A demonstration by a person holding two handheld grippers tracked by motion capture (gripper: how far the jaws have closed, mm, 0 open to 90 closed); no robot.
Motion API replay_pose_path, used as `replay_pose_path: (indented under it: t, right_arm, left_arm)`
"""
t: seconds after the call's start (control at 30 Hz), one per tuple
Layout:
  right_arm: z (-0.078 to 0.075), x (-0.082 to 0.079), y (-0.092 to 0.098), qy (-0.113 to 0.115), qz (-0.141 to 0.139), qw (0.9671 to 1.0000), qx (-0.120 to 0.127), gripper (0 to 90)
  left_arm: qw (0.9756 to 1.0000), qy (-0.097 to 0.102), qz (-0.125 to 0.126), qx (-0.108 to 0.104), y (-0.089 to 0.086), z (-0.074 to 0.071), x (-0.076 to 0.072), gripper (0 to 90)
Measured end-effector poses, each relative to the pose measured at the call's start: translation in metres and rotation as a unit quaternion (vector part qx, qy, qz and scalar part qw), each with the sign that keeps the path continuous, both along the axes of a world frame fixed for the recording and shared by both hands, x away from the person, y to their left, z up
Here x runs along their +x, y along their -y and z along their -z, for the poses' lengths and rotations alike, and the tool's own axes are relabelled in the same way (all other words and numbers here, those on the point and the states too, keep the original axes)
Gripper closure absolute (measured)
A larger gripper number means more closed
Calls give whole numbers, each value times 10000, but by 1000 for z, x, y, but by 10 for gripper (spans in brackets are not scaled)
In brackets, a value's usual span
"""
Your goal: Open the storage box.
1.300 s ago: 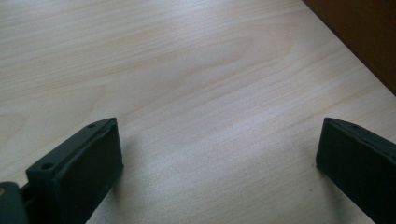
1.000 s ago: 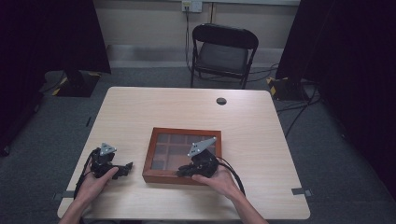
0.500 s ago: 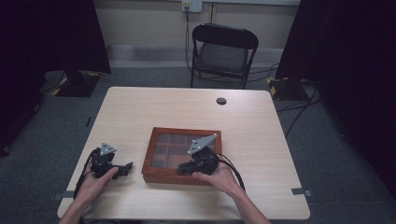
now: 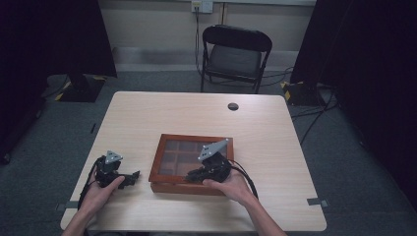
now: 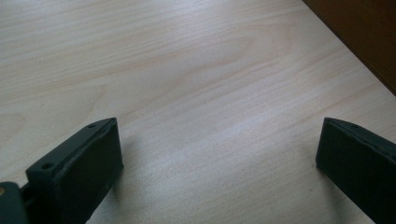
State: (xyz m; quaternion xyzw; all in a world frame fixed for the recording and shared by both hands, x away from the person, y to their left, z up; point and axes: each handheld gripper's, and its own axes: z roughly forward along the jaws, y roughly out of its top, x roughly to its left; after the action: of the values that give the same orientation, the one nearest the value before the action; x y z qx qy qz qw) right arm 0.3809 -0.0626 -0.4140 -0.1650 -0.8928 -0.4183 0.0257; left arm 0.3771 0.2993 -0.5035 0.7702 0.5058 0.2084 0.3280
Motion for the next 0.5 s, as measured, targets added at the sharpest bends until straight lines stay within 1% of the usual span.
replay_pose_path:
  t: [0.23,0.37,0.4,0.47,0.5]
  right_arm:
    - [-2,1,0,-16,12,10000,17,827]
    - [-6,2,0,0,-3,10000,29,827]
    - [-10,3,1,0,6,10000,65,827]
    - [-13,4,1,29,-9,10000,81,827]
    - [-14,4,1,9,-2,10000,68,827]
  left_arm:
    - [10000,-2,0,-2,0,0,0,0]
    - [10000,0,0,-1,0,0,0,0]
    - [10000,0,0,-2,0,0,0,0]
    - [10000,-1,0,-2,0,0,0,0]
    - [10000,-1,0,-3,0,0,0,0]
